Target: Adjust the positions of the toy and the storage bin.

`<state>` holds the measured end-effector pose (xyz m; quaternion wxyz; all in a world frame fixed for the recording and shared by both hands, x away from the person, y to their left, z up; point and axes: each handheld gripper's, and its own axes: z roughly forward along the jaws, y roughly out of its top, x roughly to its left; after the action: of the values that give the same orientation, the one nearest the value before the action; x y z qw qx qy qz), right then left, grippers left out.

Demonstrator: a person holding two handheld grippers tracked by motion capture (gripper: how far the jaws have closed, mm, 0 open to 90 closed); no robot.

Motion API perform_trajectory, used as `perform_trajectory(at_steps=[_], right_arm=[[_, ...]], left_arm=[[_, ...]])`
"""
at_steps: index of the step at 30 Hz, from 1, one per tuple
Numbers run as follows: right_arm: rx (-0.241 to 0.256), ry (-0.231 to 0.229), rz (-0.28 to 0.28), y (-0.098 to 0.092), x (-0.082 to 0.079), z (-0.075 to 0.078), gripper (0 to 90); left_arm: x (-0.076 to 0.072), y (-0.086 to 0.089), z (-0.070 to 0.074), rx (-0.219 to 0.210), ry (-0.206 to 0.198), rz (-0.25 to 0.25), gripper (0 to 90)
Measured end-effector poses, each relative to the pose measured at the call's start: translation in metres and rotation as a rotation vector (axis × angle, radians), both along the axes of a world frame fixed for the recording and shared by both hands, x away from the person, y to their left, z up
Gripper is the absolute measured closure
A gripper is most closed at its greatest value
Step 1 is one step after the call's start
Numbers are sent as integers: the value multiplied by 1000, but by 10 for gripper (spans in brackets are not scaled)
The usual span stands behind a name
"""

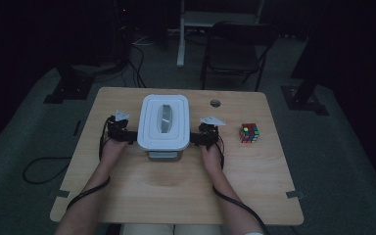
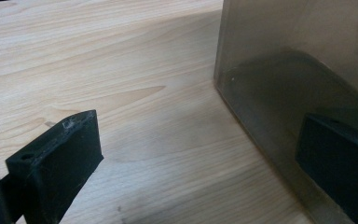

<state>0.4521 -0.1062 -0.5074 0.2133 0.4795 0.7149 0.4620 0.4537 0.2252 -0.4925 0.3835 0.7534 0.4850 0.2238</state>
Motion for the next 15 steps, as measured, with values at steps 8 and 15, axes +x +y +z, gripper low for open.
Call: perform_trajectory(at_steps=[8,15], right_arm=[[-5,9,-1,-11,-7,-1,169],[5,14,-5,-25,-13,-2,169]], left_arm=[[-3,-13,2,28,-2,-17,12],[-7,-27,5,50,1,-43,11]])
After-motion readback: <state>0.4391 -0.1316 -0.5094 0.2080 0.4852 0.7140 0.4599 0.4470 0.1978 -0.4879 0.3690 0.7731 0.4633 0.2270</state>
